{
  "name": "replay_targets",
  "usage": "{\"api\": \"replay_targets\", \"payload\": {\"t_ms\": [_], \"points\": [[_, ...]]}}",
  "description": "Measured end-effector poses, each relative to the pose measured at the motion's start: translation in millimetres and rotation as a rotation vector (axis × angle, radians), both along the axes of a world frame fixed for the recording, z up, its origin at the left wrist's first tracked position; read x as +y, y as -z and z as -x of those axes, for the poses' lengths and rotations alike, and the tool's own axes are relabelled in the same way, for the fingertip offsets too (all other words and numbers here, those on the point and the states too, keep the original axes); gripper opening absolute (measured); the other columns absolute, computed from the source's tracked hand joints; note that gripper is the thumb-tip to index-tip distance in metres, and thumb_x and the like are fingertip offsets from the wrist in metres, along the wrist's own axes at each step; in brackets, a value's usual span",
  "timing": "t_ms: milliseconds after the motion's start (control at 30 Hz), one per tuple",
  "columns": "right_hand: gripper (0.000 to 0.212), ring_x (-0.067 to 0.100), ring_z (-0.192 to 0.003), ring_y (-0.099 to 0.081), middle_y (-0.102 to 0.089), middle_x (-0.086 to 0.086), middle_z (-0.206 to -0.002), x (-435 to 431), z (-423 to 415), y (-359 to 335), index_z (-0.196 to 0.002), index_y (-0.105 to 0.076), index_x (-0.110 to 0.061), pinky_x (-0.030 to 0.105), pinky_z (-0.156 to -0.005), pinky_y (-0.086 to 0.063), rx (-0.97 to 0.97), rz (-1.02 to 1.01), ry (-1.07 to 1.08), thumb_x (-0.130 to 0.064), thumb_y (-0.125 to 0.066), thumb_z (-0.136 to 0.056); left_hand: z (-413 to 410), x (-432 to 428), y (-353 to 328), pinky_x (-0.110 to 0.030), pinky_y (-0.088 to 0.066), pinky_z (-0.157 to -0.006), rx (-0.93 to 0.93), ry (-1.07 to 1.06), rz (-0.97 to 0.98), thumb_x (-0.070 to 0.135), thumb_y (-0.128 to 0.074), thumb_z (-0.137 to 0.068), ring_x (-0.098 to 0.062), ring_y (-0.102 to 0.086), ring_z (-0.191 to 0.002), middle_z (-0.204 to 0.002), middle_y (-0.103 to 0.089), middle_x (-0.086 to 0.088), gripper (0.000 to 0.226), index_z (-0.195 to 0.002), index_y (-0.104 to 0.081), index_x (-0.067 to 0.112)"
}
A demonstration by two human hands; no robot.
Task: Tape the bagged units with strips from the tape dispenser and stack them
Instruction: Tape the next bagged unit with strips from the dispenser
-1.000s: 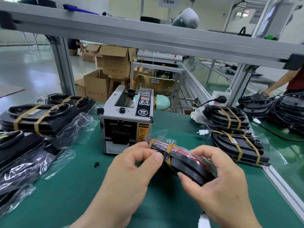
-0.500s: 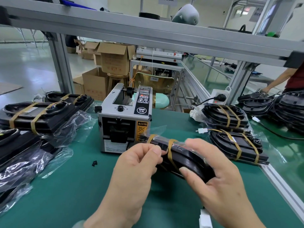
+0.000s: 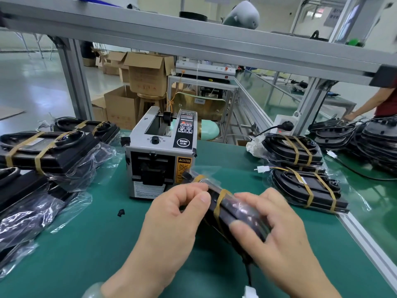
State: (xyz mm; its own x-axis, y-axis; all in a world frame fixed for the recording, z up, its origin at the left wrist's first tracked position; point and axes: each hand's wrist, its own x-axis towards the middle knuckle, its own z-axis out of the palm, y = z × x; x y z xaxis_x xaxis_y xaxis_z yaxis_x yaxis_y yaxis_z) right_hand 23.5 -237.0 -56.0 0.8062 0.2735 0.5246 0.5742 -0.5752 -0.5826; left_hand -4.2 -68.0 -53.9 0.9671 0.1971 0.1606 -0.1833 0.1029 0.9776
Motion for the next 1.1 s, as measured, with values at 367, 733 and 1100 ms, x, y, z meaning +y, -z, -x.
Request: {"api": "replay_targets", "payload": {"t_ms": [367, 733, 1100], "points": [[0.012, 0.003, -0.048, -0.048, -0.06, -0.004, -0.054, 11.8, -12.4, 16.7, -0.071, -0.067, -0.027, 0.016, -0.048, -0.041, 0.358, -0.407, -0.032, -0.037, -0.065, -0.076, 9.9, 17.5, 4.3, -0.012, -0.035, -0.083, 0.036, 0.081, -0.194, 0.039, -0.064, -0.08, 0.018, -0.053, -0.107, -0.119, -0.059, 0.029, 0.021, -0.066, -0.067, 0.024], [0.023, 0.005, -0.048, -0.033, -0.038, -0.002, -0.053, -11.3, -17.7, 19.2, -0.06, -0.059, -0.018, 0.013, -0.046, -0.031, 0.487, -0.506, -0.235, -0.029, -0.079, -0.062, 6.4, 14.1, 6.4, -0.012, -0.03, -0.089, 0.049, 0.172, -0.276, 0.024, -0.063, -0.086, 0.025, -0.039, -0.118, -0.096, -0.062, 0.041, 0.013, -0.075, -0.064, 0.018], [0.039, 0.006, -0.08, -0.067, -0.072, -0.011, -0.088, 3.2, -19.1, 26.8, -0.073, -0.052, -0.002, 0.019, -0.07, -0.049, 0.263, -0.473, -0.019, -0.041, -0.055, -0.076, -1.9, 12.1, -4.3, 0.008, -0.03, -0.069, 0.049, 0.093, -0.444, 0.032, -0.061, -0.08, 0.021, -0.054, -0.091, -0.12, -0.053, 0.032, 0.01, -0.071, -0.065, 0.029]]}}
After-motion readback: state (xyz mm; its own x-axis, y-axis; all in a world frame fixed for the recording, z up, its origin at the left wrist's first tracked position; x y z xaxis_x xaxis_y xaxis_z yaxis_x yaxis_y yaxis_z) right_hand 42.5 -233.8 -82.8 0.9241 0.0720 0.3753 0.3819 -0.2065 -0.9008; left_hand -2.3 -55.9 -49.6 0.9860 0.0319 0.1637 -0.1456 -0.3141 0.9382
